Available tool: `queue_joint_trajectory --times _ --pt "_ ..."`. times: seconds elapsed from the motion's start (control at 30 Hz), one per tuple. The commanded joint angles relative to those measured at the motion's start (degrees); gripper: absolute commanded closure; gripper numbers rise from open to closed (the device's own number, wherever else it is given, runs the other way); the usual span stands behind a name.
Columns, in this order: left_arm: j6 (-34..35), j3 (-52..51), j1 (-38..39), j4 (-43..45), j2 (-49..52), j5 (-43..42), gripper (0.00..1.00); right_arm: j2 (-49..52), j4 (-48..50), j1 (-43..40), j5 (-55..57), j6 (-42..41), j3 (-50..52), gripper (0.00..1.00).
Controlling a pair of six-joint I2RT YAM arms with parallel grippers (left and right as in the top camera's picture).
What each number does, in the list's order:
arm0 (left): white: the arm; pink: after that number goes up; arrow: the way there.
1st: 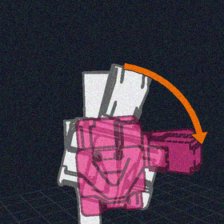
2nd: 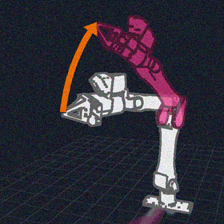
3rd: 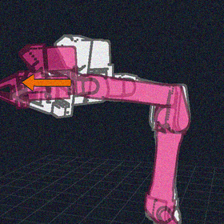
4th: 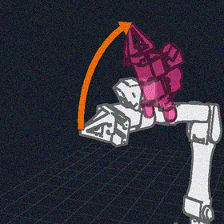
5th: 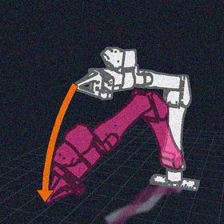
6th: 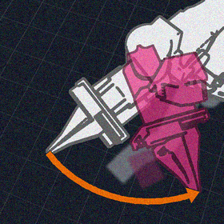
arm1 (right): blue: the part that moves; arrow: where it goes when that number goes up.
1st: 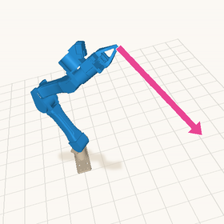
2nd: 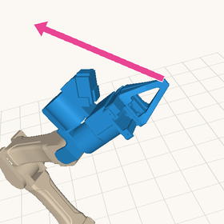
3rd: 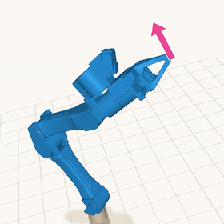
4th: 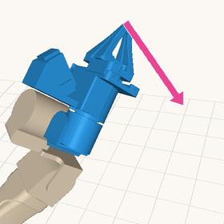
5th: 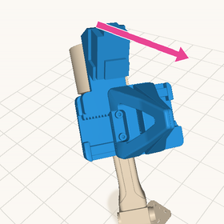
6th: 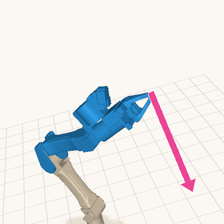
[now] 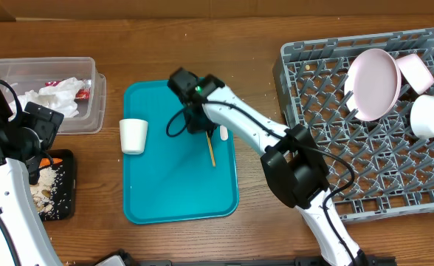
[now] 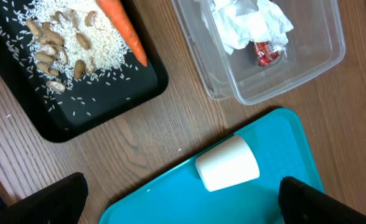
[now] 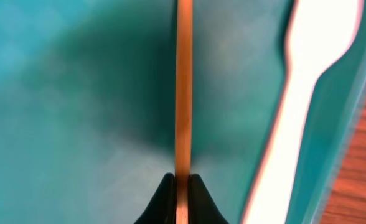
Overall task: Sort waste into correct bins and load items into the dishwasher
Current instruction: 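Carry the chopstick right and drop it into the dish rack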
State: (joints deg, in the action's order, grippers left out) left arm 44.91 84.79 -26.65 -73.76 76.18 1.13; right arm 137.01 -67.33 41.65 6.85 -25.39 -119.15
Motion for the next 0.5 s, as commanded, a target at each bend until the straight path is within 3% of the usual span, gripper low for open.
queue_joint_trajectory --times 0.0,0.13,0.23,0.37,0.47 --pt "0.5 0.5 0.0 0.1 0.2 0.4 0.0 -1.9 -5.4 -3.1 -0.5 0.3 -12.2 0.96" --pt "0.5 0.5 0.0 0.1 0.2 0.4 0.0 -3.7 -15.7 -9.3 0.1 4.1 -23.9 0.96" --pt "0.5 0.5 0.0 0.1 0.2 0.4 0.0 -4.9 -23.4 -17.0 -1.1 17.4 -29.9 0.96" --pt "0.5 0.5 0.0 0.1 0.2 0.4 0.0 -5.1 -29.7 -25.7 -5.1 26.8 -29.9 0.96" --pt "0.5 0.5 0.0 0.1 0.3 0.4 0.0 -5.1 -29.7 -33.2 -10.8 27.2 -28.3 0.96"
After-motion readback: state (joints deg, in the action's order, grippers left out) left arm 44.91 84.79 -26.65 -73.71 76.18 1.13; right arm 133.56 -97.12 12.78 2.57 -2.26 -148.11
